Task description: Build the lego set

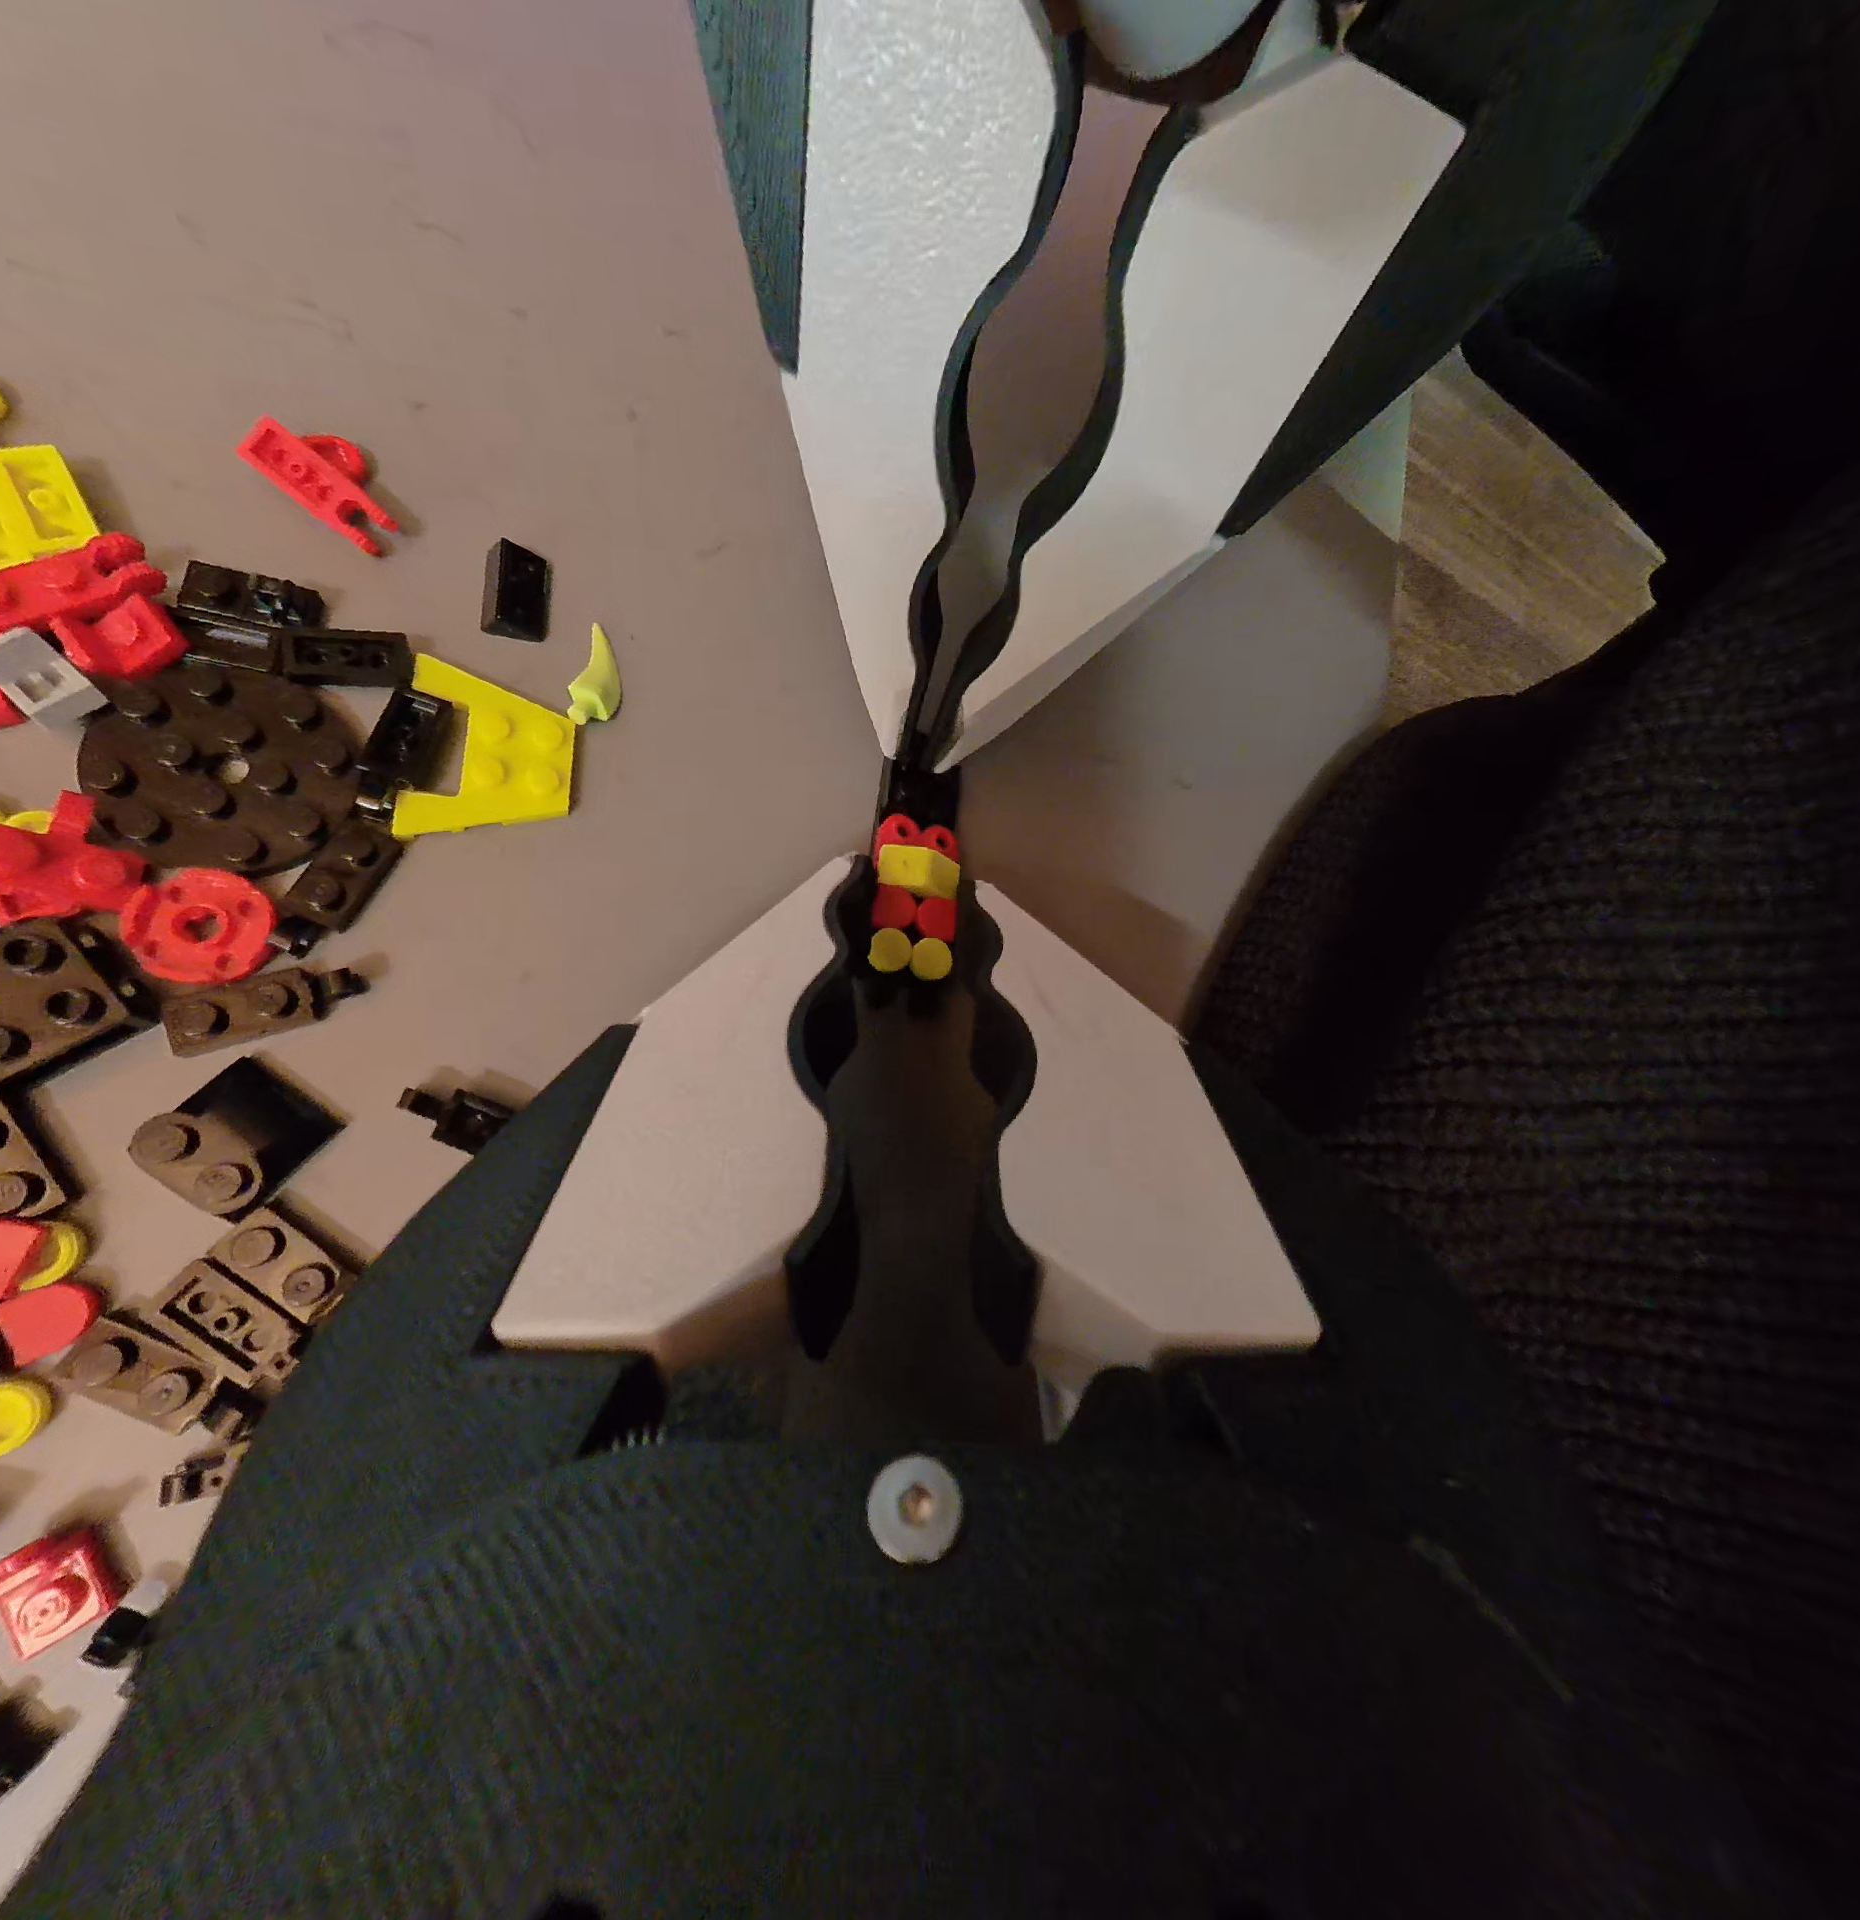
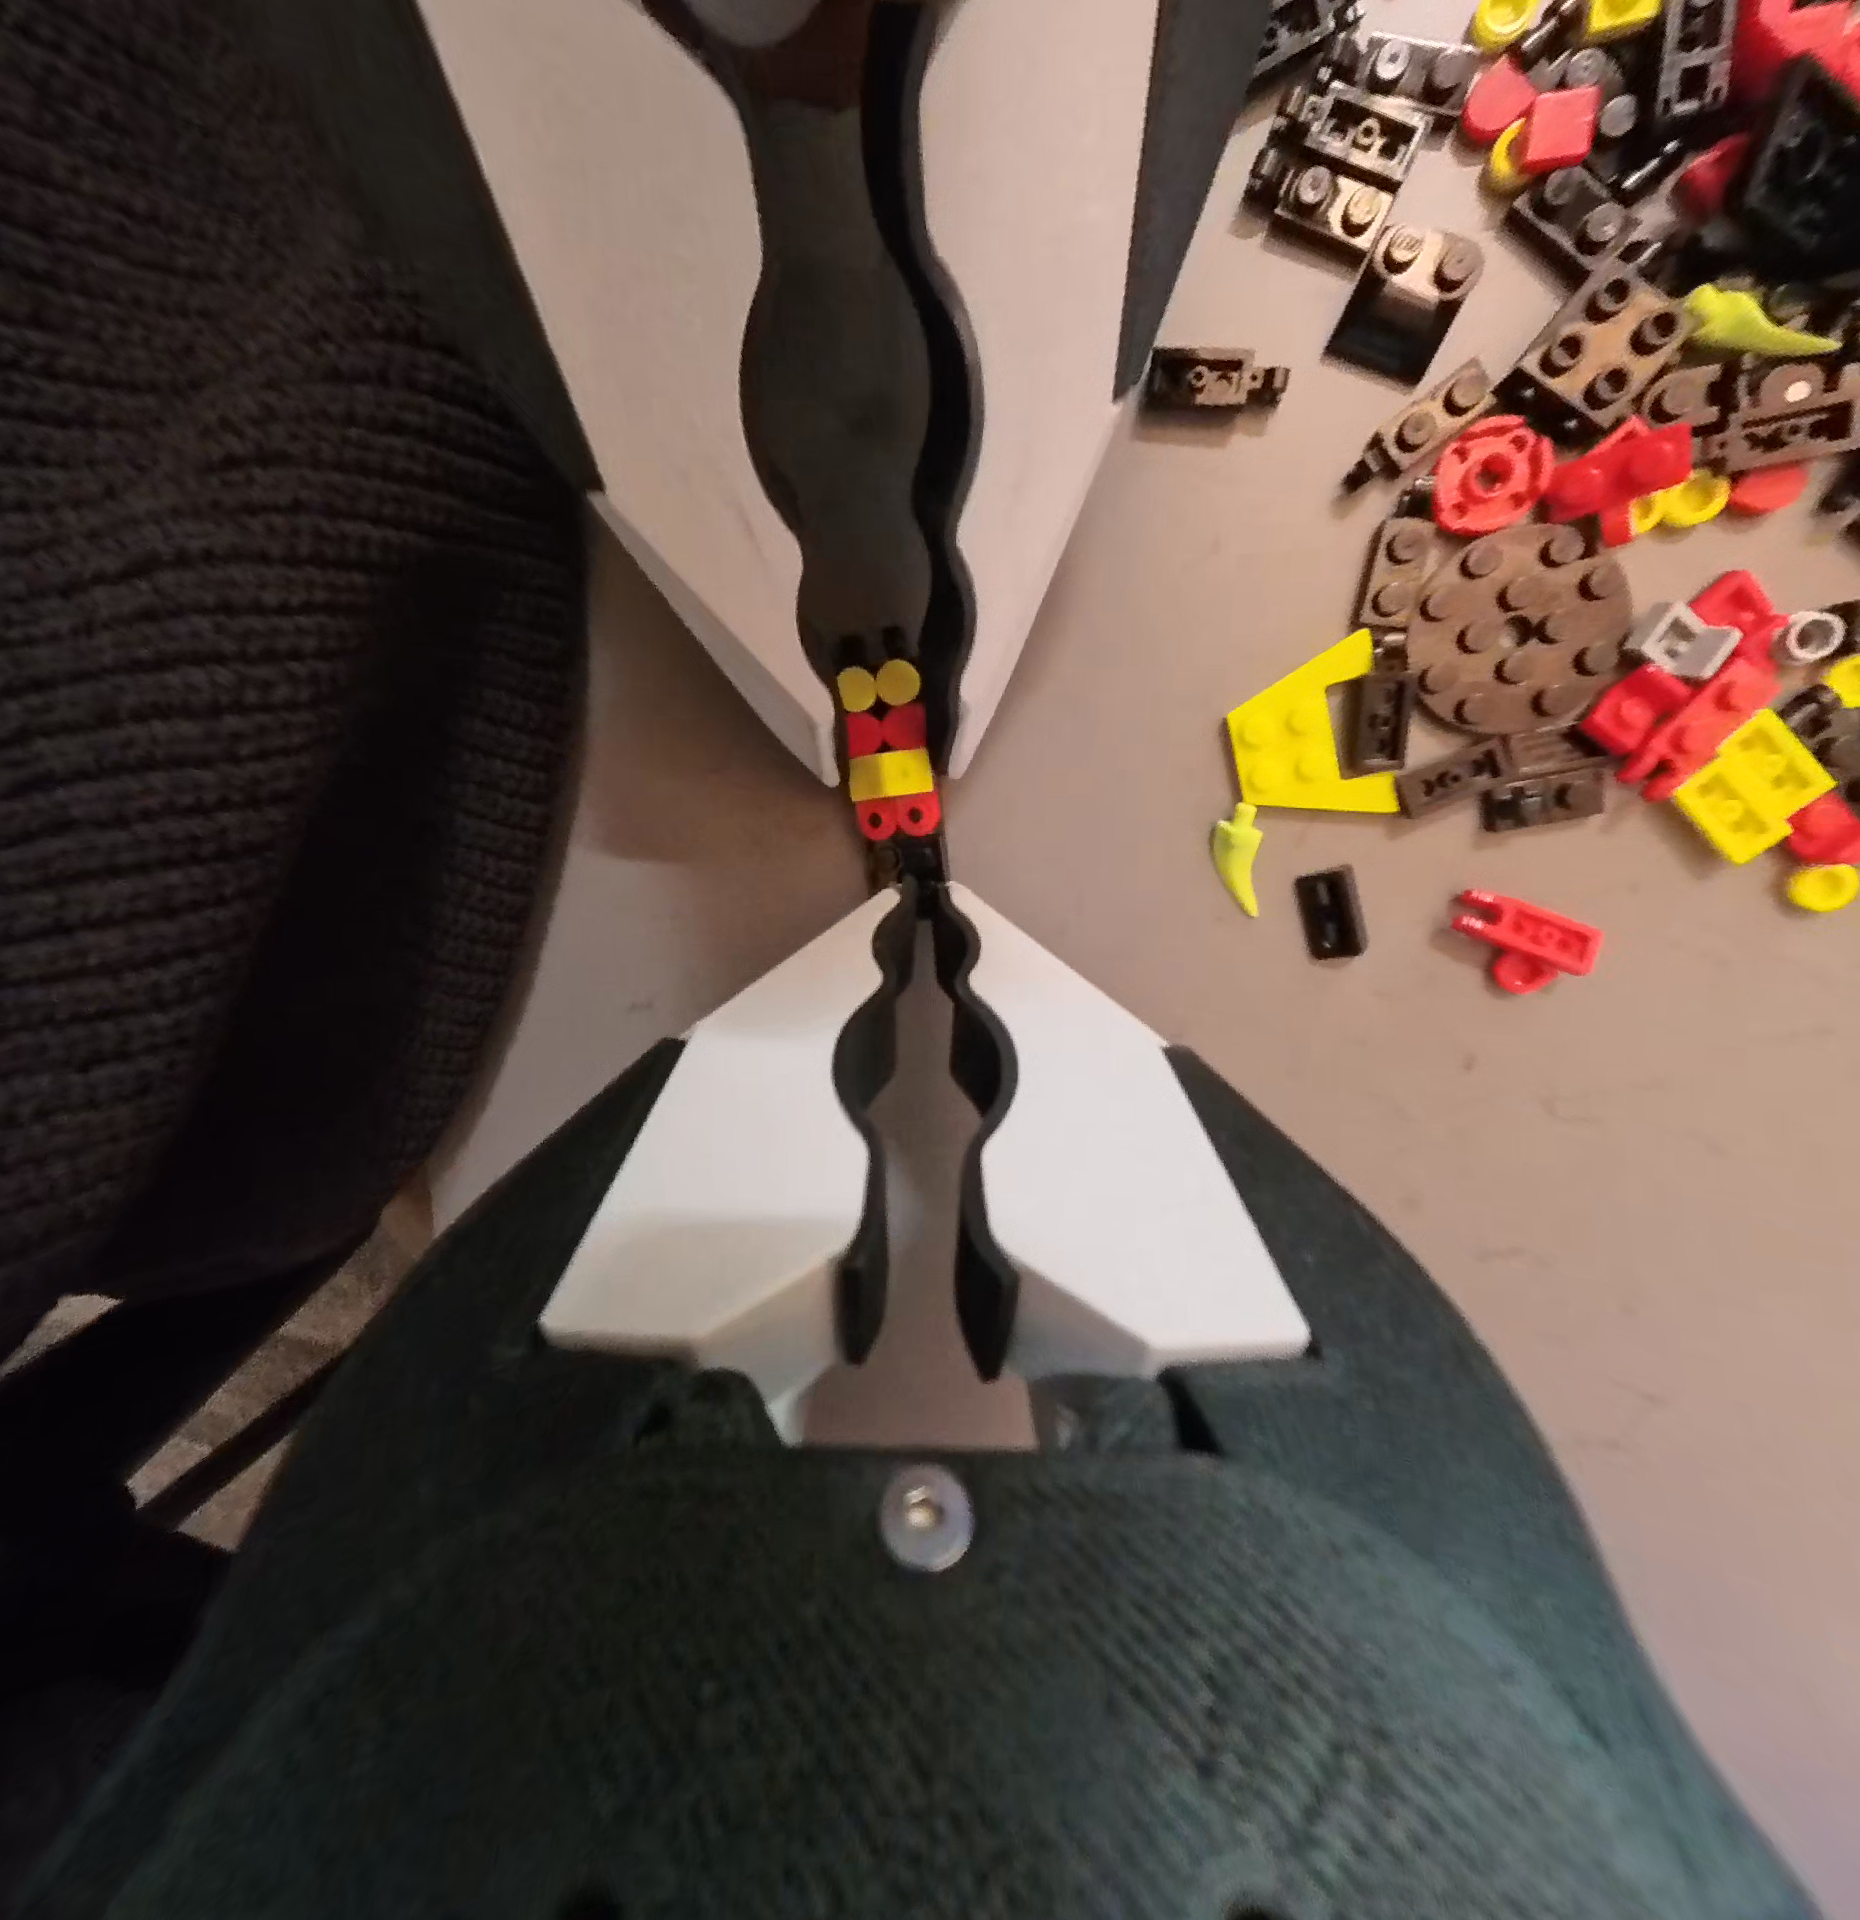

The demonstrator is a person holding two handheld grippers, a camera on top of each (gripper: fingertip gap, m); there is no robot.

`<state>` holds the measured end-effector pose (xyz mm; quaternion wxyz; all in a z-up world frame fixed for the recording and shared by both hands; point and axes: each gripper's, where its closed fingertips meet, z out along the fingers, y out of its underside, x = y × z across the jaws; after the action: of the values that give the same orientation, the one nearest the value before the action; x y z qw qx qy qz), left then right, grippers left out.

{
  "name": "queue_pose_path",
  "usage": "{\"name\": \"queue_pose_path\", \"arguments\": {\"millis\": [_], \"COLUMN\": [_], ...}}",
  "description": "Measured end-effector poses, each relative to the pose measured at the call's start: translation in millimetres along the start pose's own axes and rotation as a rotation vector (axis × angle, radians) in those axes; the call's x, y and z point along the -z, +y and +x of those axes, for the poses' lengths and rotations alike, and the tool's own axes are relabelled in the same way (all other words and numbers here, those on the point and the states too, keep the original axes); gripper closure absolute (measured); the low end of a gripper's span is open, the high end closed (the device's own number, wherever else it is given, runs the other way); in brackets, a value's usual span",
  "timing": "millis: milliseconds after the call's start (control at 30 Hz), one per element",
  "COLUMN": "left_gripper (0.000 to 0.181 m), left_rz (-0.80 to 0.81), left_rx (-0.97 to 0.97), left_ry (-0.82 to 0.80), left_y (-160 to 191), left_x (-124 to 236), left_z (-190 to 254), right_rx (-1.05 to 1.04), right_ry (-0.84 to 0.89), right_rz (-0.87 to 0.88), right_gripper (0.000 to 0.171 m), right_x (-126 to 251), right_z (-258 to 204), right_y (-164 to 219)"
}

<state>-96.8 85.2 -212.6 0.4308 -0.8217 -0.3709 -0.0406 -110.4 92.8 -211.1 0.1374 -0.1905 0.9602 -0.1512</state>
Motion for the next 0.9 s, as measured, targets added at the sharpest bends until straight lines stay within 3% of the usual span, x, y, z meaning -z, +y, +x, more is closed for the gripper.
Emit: {"name": "queue_pose_path", "arguments": {"millis": [167, 400, 900], "left_gripper": [0.167, 0.166, 0.167], "left_rz": [0.001, 0.001, 0.002], "left_rx": [-0.006, 0.001, 0.010], "left_ry": [-0.011, -0.008, -0.001], "left_y": [0.0, 0.0, -0.2], "left_x": [0.5, 0.7, 0.3], "left_z": [-1.3, -1.4, -1.1], "right_rx": [0.003, -0.053, -0.073], "right_ry": [0.083, 0.182, 0.200], "right_rz": [0.101, 0.323, 0.207], "right_gripper": [0.155, 0.163, 0.170], "right_x": [3.0, 17.3, -1.1], "right_z": [3.8, 0.9, 0.8], "right_y": [0.0, -10.4, -6.4]}}
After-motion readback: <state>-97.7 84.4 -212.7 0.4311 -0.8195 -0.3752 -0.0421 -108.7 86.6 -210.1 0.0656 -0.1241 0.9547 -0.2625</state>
